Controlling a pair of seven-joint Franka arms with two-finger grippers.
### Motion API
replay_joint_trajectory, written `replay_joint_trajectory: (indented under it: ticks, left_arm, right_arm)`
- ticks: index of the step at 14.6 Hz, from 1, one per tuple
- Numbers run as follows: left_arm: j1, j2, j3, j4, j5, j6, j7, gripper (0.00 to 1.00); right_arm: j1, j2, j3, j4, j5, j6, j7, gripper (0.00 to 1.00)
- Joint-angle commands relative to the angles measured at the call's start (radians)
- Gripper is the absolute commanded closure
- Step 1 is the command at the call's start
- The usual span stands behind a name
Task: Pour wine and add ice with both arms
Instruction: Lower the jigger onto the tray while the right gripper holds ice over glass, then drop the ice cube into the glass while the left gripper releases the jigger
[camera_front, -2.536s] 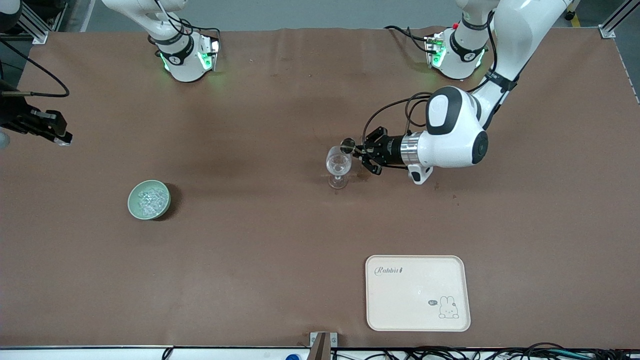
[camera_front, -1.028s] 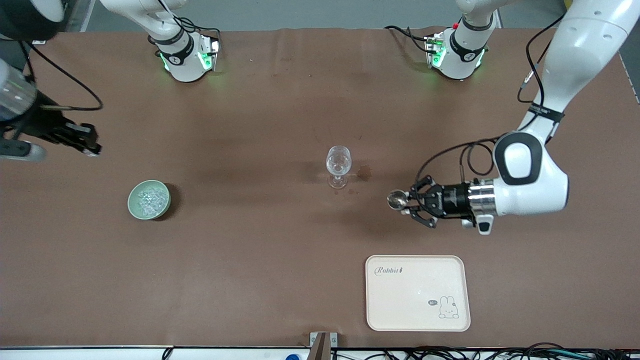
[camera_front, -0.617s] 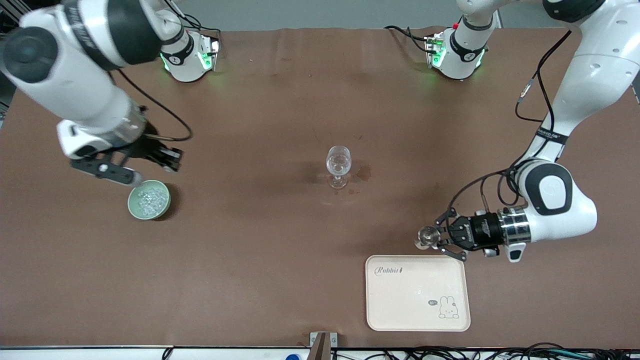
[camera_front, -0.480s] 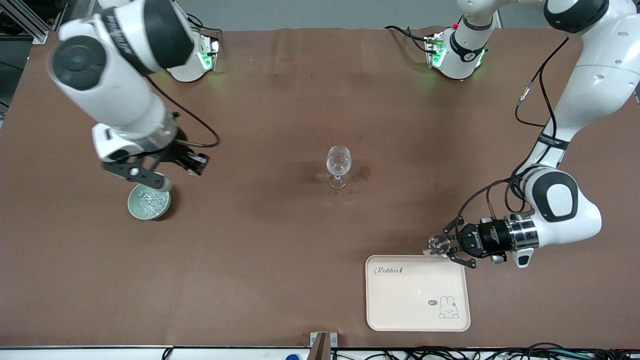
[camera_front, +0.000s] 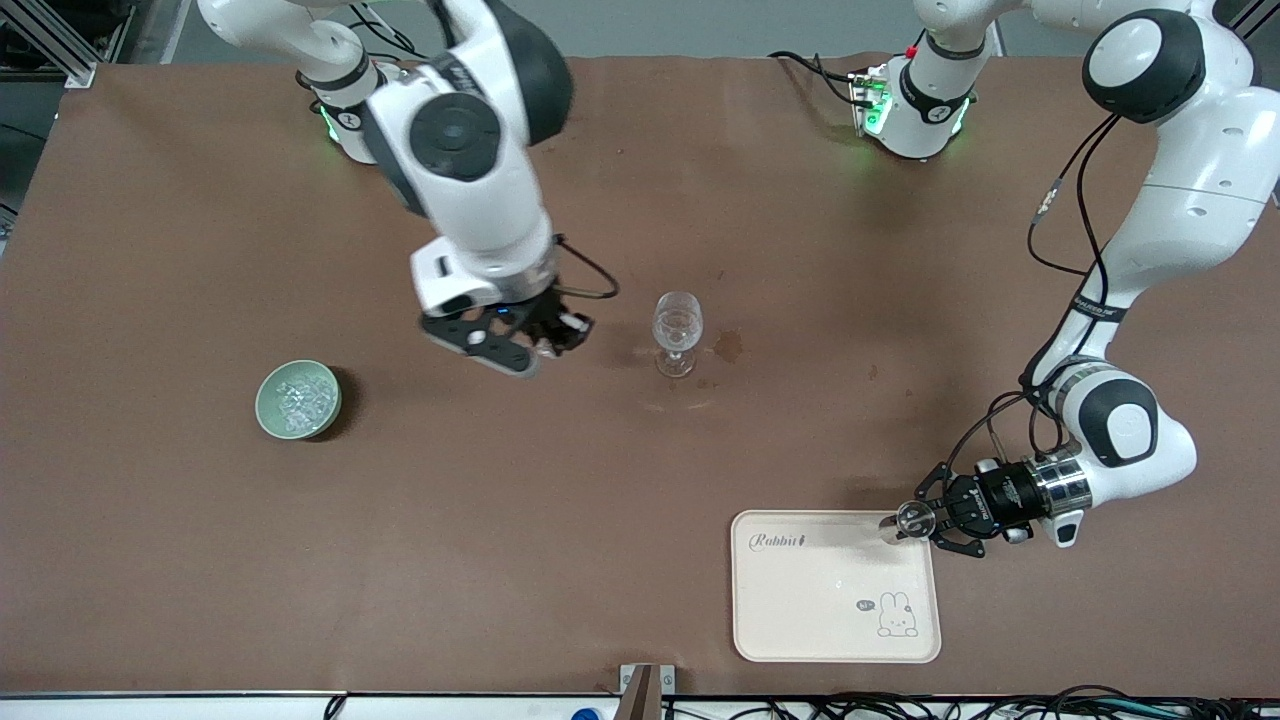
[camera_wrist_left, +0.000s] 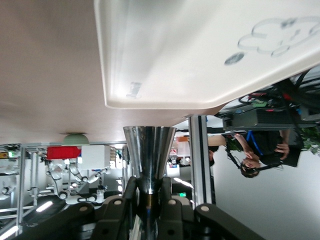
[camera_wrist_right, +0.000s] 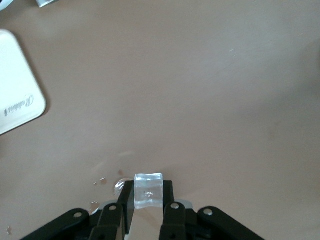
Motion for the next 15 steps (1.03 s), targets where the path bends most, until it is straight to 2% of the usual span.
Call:
replay_joint_trajectory:
  ticks: [1,8,13,15]
  left_arm:
    - [-0.021,0.040,0.029,0.047,-0.083,-0.006,0.022,0.99]
    - [-0.052,0.128,0.061,0.147,-0.105,0.027,0.020,0.99]
    - [-0.078,0.137,0.061,0.149,-0.136,0.079,0.023,0.96]
    - [-0.080,0.152,0.061,0.149,-0.137,0.083,0.031,0.92]
  right_arm:
    - [0.061,0.059,-0.010,0.050,0.001,0.015,0.071,0.99]
    - [0.190,0.106,-0.012,0.052,-0.001,0.017,0.182,0.99]
    - [0.204,0.137,-0.012,0.052,-0.001,0.078,0.205,0.99]
    - [0.202,0.145,-0.012,0.052,-0.002,0.098,0.202,0.99]
